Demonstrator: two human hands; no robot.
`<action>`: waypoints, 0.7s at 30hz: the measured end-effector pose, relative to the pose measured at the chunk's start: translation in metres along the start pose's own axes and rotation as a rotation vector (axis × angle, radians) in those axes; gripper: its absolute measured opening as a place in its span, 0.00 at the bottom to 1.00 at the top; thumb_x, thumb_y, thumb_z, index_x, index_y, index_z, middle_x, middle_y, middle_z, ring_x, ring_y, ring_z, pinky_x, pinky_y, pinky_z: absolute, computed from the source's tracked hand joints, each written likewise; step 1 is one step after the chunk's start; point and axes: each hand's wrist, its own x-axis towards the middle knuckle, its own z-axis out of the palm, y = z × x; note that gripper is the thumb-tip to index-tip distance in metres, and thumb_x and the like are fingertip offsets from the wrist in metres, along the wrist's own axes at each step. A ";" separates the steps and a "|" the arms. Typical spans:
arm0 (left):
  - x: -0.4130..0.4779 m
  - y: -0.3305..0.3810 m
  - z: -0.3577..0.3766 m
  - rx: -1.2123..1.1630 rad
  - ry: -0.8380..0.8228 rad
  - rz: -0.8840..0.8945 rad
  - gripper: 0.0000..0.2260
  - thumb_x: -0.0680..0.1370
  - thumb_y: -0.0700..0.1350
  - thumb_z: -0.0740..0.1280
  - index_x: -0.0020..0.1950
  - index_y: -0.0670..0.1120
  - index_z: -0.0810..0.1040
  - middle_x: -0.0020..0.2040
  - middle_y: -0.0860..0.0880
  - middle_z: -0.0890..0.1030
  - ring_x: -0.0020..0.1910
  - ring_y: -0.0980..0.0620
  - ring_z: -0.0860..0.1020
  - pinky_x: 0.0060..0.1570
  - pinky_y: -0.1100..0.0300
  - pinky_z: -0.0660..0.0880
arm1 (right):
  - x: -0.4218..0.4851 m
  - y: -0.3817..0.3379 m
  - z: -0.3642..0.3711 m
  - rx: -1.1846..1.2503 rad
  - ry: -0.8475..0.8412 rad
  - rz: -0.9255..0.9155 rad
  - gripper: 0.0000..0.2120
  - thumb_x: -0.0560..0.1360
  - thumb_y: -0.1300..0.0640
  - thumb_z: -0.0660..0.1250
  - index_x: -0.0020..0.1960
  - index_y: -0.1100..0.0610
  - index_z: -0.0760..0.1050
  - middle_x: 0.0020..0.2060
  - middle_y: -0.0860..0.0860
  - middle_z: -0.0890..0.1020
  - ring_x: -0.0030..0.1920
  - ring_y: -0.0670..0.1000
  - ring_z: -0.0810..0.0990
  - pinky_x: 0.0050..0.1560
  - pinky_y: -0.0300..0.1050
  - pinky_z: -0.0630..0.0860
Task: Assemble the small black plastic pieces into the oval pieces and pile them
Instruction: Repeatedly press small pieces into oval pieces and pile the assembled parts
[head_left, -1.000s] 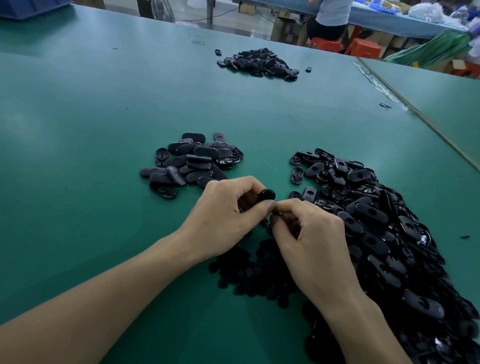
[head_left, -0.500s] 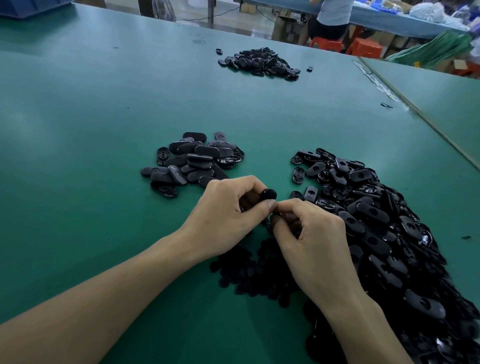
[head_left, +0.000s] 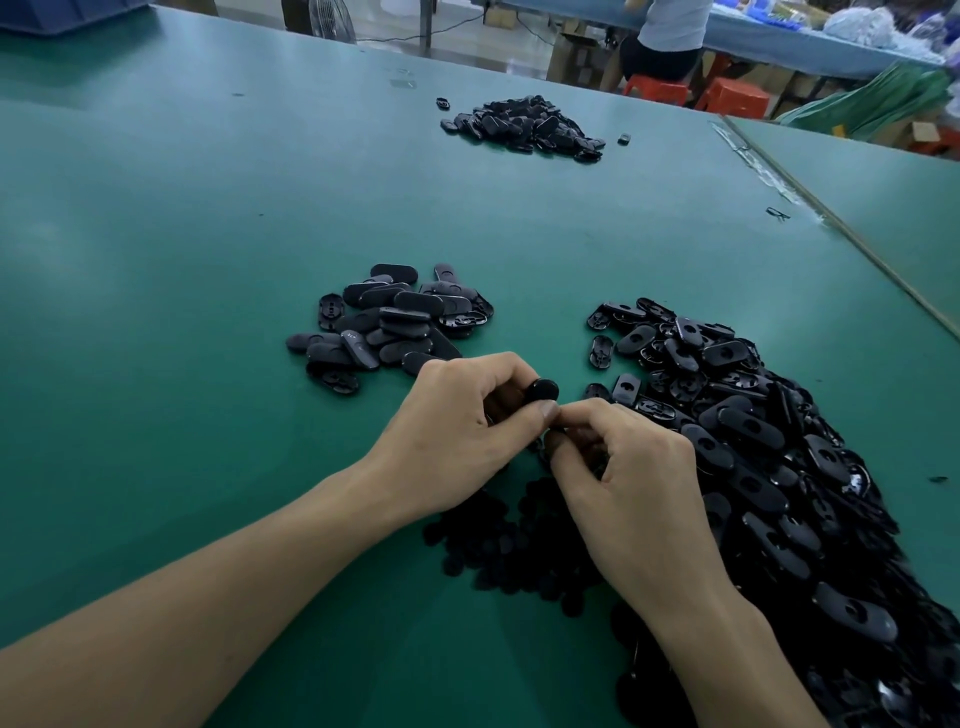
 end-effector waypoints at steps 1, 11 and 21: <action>0.000 0.000 0.000 0.001 0.000 -0.001 0.04 0.76 0.43 0.74 0.42 0.48 0.82 0.33 0.53 0.82 0.29 0.56 0.76 0.33 0.66 0.72 | 0.000 0.000 0.000 0.001 0.000 0.000 0.08 0.77 0.58 0.68 0.51 0.47 0.82 0.41 0.41 0.82 0.41 0.43 0.80 0.41 0.50 0.79; 0.000 0.001 0.000 0.010 0.003 0.004 0.04 0.76 0.42 0.74 0.42 0.48 0.82 0.32 0.53 0.82 0.29 0.58 0.75 0.33 0.67 0.72 | 0.000 0.000 -0.001 -0.011 -0.002 -0.006 0.08 0.76 0.59 0.68 0.51 0.48 0.82 0.41 0.41 0.81 0.41 0.44 0.79 0.42 0.49 0.78; -0.001 -0.001 0.000 -0.001 0.001 0.003 0.03 0.76 0.43 0.73 0.43 0.48 0.82 0.33 0.52 0.82 0.31 0.51 0.78 0.33 0.62 0.74 | -0.001 0.000 0.000 -0.005 0.000 -0.002 0.07 0.76 0.59 0.69 0.50 0.48 0.82 0.40 0.42 0.81 0.41 0.43 0.79 0.41 0.49 0.78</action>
